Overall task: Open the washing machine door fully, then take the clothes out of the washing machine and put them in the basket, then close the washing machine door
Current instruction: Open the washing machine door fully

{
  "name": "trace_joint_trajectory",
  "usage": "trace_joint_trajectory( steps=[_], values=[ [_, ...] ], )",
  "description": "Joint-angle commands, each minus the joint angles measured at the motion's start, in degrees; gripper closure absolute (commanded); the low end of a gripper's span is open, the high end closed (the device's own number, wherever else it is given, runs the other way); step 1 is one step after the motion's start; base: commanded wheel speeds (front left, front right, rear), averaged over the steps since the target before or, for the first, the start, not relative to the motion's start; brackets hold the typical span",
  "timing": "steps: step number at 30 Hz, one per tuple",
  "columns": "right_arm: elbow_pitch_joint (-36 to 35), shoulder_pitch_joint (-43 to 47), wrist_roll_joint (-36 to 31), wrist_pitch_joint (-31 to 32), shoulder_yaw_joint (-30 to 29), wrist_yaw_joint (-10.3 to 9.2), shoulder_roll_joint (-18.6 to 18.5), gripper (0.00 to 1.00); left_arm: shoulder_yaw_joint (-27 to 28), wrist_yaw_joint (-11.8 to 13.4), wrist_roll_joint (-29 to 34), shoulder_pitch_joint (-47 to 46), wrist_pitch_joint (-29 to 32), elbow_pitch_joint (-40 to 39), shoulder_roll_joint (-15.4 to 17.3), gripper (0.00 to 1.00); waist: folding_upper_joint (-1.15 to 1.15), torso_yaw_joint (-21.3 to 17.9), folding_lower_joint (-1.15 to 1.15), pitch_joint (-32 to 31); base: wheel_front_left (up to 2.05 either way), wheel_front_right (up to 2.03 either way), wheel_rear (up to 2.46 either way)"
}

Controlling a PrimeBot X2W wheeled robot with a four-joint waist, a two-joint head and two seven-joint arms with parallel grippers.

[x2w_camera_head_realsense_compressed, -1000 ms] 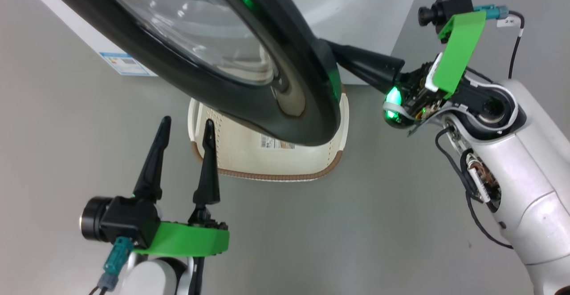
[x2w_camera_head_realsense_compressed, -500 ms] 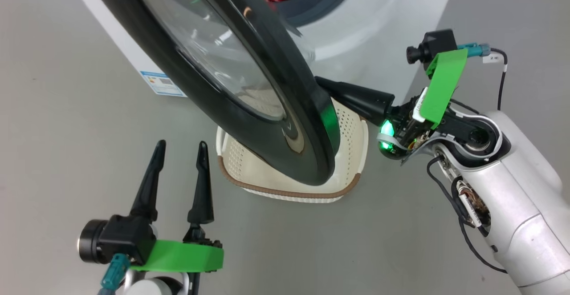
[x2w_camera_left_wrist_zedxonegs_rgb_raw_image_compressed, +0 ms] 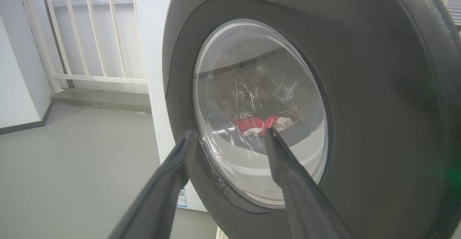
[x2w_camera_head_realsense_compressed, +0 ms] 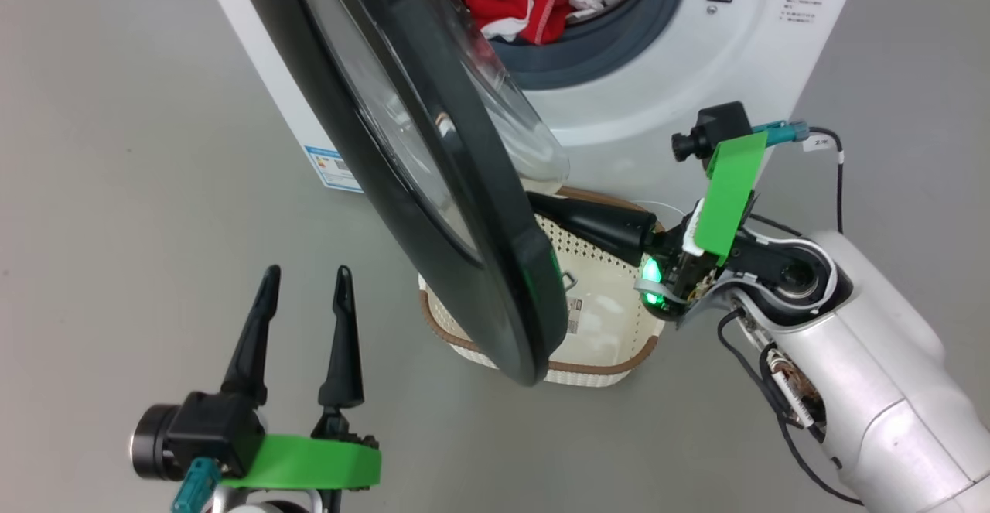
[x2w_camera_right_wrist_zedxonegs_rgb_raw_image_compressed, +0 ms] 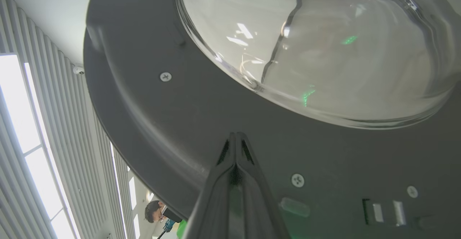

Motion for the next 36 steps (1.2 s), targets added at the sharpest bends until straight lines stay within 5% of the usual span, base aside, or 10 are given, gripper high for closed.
trace_joint_trajectory(
  steps=[1,36],
  values=[
    [-1.3,1.2,-0.7,0.5,1.0,0.22,1.9,1.00,2.2,-0.3,-0.5,0.8,-0.3,-1.4,0.8,0.00,0.00,1.1,0.00,-1.3,0.00,0.00,0.00],
    [6.0,2.0,-1.1,-0.2,5.7,0.22,5.6,1.00,1.6,-0.6,-2.2,3.5,-0.3,0.0,0.8,0.00,0.00,9.8,0.00,-6.3,0.00,0.00,0.00]
  ],
)
